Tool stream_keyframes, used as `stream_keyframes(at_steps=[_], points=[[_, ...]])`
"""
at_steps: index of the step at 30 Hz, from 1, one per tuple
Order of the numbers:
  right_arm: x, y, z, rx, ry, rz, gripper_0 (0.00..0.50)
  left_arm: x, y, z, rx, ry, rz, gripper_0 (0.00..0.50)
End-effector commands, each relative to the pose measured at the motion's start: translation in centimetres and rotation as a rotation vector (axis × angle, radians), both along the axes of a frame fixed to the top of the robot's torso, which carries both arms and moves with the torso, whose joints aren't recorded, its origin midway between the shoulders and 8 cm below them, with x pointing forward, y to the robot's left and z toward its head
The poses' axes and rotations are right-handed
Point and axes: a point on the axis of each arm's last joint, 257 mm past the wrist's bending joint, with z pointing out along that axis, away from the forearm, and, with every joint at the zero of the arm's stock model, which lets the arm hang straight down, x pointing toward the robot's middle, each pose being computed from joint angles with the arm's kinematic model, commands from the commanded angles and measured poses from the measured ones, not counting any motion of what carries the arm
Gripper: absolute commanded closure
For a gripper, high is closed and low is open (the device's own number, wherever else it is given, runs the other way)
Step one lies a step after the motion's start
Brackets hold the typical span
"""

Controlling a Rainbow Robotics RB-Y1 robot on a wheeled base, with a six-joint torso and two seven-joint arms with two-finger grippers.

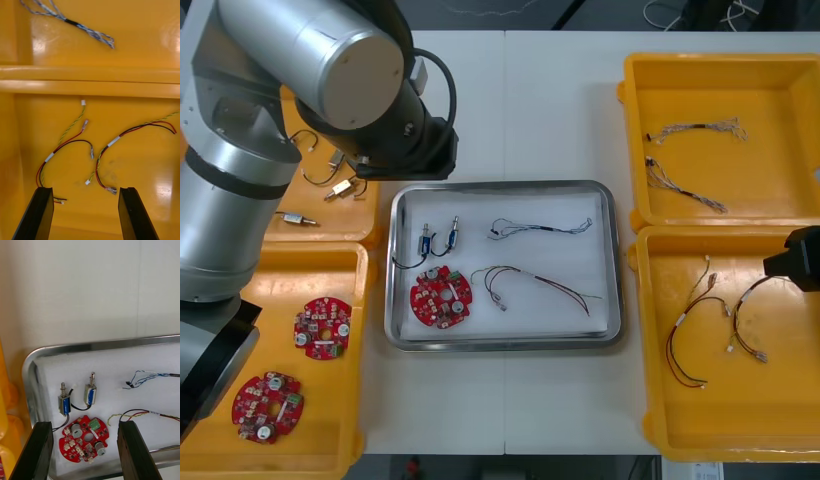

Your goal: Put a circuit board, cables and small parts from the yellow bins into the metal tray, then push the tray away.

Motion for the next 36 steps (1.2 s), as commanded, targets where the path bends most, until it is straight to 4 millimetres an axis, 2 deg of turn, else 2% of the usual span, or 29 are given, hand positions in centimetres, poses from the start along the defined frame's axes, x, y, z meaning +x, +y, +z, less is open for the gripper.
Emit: stream_keyframes(at_steps=[1, 9, 14, 22, 29, 36], points=[[-0.3, 1.8, 1.3, -0.032, 0.007, 0.076, 0.0, -0.3, 3.9, 1.2, 0.075, -0.065, -0.079, 0.0], [0.4, 5.8, 2.5, -0.056, 0.003, 0.234, 0.0, -1.5, 7.9, 1.7, 0.045, -0.071, -0.059, 0.0], [0.4, 8.0, 2.9, -0.085, -0.004, 0.322, 0.0, -2.6, 10.7, 1.1, 0.06, -0.066, -0.041, 0.0], [-0.7, 13.8, 4.0, -0.186, -0.047, 0.555, 0.0, -4.7, 15.8, 0.5, 0.069, -0.06, 0.014, 0.0], [-1.6, 17.0, 3.3, -0.224, -0.034, 0.679, 0.0, -6.9, 19.8, -0.2, 0.066, -0.033, 0.065, 0.0], [-2.3, 19.8, 2.6, -0.247, -0.036, 0.784, 0.0, -8.8, 22.5, -1.2, 0.076, -0.012, 0.104, 0.0]])
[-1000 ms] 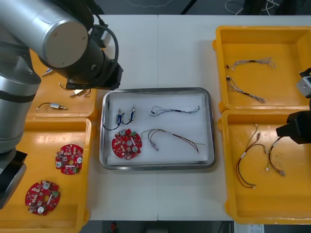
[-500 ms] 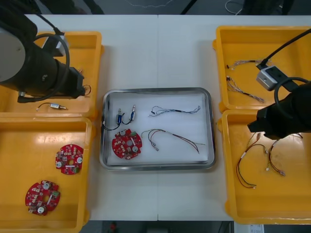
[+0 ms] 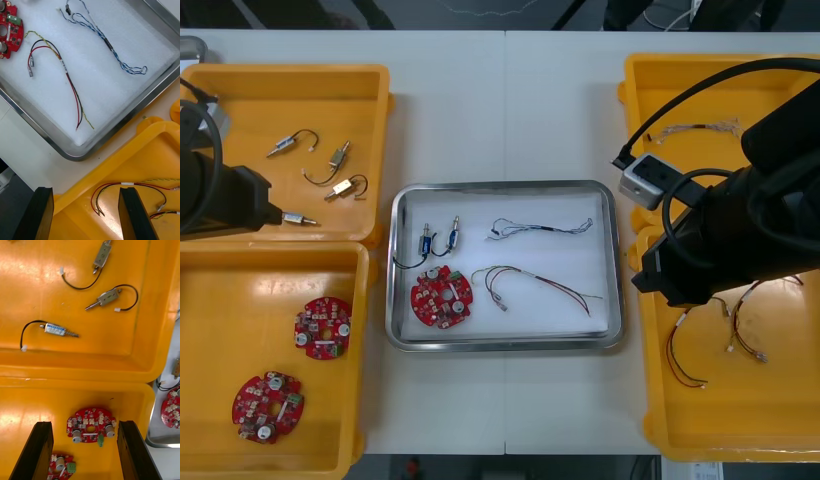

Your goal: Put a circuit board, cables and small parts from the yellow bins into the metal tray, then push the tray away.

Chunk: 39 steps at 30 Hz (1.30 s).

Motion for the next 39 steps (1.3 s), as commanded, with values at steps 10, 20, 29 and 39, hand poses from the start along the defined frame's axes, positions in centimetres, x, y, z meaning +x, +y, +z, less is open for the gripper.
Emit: stream_keyframes(at_steps=[10, 20, 29, 39], points=[[0.1, 7.1, -2.2, -0.177, -0.119, 0.318, 0.0, -4.2, 5.1, -1.0, 0.103, 0.018, -0.033, 0.0], [-0.6, 14.0, -5.5, -0.2, -0.135, 0.566, 0.0, -5.7, 7.3, -1.4, 0.172, 0.047, -0.044, 0.0], [-1.6, 16.5, -8.4, -0.294, -0.205, 0.696, 0.0, -6.4, 7.9, -1.8, 0.188, 0.069, -0.046, 0.0], [-2.6, 19.0, -11.7, -0.314, -0.211, 0.746, 0.0, -6.4, 7.5, -1.9, 0.176, 0.072, -0.059, 0.0]])
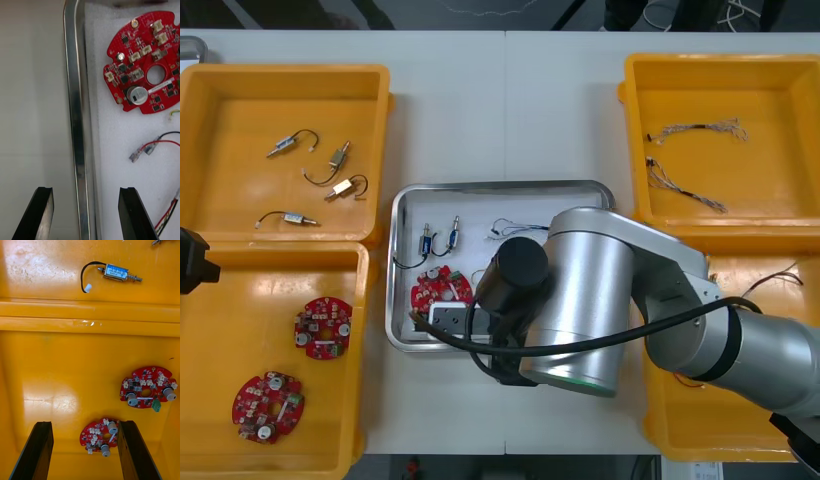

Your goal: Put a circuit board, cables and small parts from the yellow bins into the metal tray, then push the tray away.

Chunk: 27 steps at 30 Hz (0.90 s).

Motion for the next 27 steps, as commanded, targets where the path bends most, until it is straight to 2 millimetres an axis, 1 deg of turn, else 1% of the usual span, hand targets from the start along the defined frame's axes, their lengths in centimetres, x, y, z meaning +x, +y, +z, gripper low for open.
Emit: stream_keyframes(at_steps=[1, 12, 20, 24, 27], points=[[-0.3, 2.8, 0.0, 0.011, -0.07, 0.087, 0.0, -0.6, 0.8, 1.1, 0.052, -0.009, -0.047, 0.0], [-0.3, 2.6, -2.2, -0.031, -0.067, 0.097, 0.0, -0.6, 0.5, 1.1, 0.045, -0.006, -0.055, 0.0], [0.4, 2.9, -2.9, -0.053, -0.11, 0.094, 0.0, -0.6, 0.5, 1.1, 0.045, -0.006, -0.056, 0.0], [1.0, 2.3, -3.4, -0.078, -0.123, 0.08, 0.0, -0.6, 0.5, 1.1, 0.045, -0.006, -0.056, 0.0], [1.4, 2.2, -3.4, -0.083, -0.135, 0.075, 0.0, -0.6, 0.5, 1.1, 0.045, -0.006, -0.056, 0.0]])
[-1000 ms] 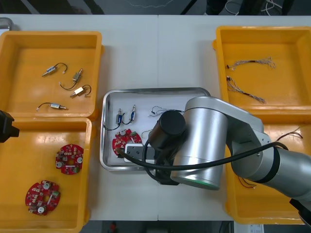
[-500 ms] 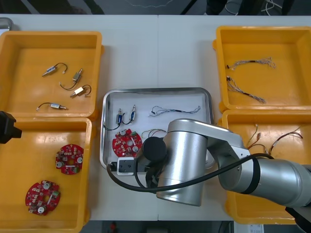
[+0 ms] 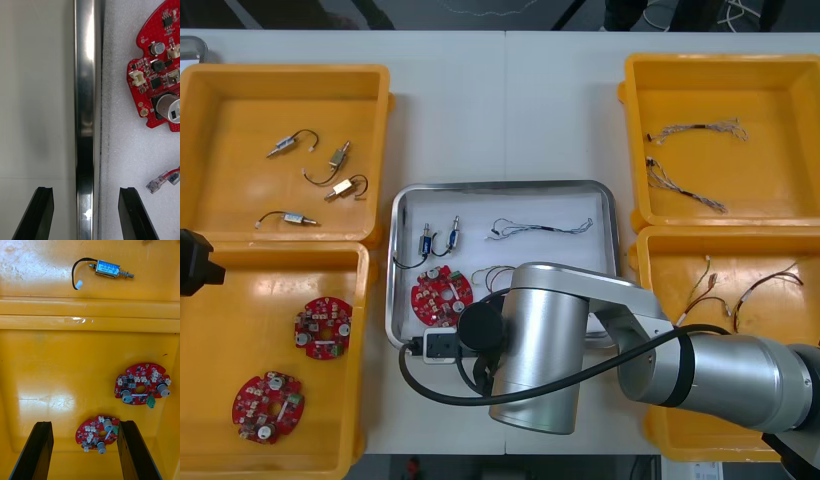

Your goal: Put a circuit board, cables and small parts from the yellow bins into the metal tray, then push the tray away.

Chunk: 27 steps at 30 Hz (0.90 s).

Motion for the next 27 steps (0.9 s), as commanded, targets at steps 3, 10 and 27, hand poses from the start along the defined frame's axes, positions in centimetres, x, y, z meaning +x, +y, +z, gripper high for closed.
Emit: stream_keyframes(at_steps=[3, 10, 27], points=[[0.0, 2.0, 0.9, 0.007, -0.04, 0.056, 0.0, -0.5, 1.2, 1.2, 0.063, -0.014, -0.037, 0.0], [0.3, 1.5, 0.8, -0.011, -0.065, 0.048, 0.0, -0.5, 1.2, 1.2, 0.063, -0.014, -0.037, 0.0], [0.6, 0.7, 0.0, -0.04, -0.054, 0.028, 0.0, -0.5, 1.2, 1.2, 0.063, -0.014, -0.037, 0.0]])
